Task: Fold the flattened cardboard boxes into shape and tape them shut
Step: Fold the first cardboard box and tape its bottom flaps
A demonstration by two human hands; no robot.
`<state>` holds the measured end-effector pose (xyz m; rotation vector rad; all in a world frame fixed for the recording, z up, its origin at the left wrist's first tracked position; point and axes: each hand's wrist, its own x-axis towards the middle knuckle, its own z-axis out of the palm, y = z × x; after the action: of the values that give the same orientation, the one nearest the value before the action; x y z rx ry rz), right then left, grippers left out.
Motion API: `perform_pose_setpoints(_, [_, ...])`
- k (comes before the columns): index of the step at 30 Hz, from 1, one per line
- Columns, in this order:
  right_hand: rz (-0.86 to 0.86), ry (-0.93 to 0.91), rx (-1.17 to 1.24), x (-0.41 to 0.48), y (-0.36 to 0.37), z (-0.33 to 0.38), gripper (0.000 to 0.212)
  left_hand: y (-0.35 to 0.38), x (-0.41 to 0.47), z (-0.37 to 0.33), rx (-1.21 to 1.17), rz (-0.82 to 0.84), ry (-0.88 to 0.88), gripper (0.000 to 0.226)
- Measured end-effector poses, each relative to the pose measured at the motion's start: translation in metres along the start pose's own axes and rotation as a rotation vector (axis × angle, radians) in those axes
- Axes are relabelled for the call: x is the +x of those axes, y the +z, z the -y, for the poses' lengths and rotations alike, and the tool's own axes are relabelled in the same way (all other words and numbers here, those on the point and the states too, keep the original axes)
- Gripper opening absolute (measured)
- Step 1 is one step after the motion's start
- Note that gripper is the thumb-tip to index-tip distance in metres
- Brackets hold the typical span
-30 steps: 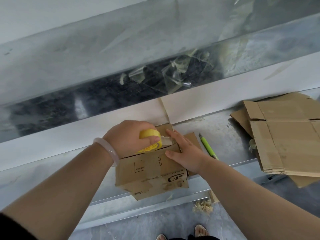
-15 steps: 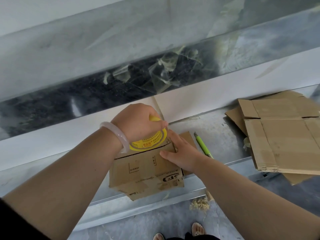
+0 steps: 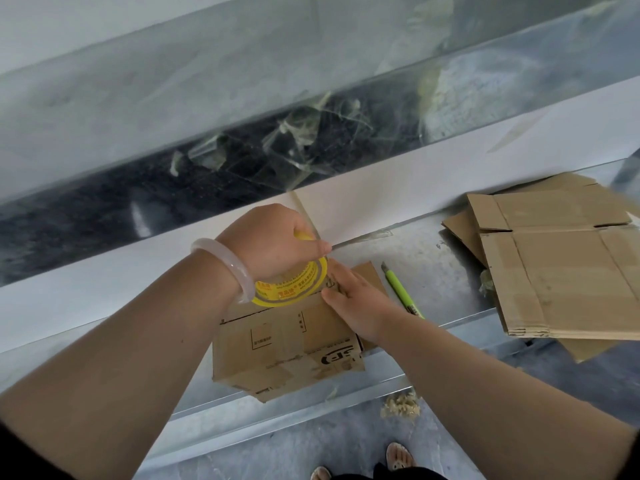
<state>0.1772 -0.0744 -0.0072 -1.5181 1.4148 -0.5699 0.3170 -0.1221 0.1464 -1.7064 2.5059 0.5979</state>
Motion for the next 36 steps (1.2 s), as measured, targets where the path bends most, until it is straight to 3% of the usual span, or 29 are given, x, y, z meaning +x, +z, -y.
perform_pose_setpoints(7, [-0.108, 0.029, 0.056, 0.003, 0.003, 0.0, 0.05, 0.007, -0.016, 0.002, 0.18, -0.03, -0.013, 0.041])
perform_pose_setpoints(17, [-0.071, 0.025, 0.045, 0.002, 0.004, -0.002, 0.05, 0.021, -0.037, 0.05, 0.483, 0.099, -0.057, 0.04])
perform_pose_setpoints(26, [-0.079, 0.037, 0.03, 0.001, 0.005, 0.001, 0.05, 0.023, -0.044, 0.058, 0.43, 0.108, 0.021, 0.051])
perform_pose_setpoints(30, [-0.074, 0.036, 0.033, 0.001, 0.004, 0.001, 0.05, 0.02, -0.056, 0.071, 0.278, -0.004, 0.02, 0.04])
perform_pose_setpoints(33, [-0.073, 0.033, 0.038, 0.001, 0.005, 0.001, 0.049, 0.016, -0.065, 0.08, 0.217, 0.001, 0.017, 0.038])
perform_pose_setpoints(36, [-0.072, 0.056, 0.075, 0.001, 0.001, 0.0, 0.048, 0.014, -0.073, 0.092, 0.382, -0.05, 0.018, 0.038])
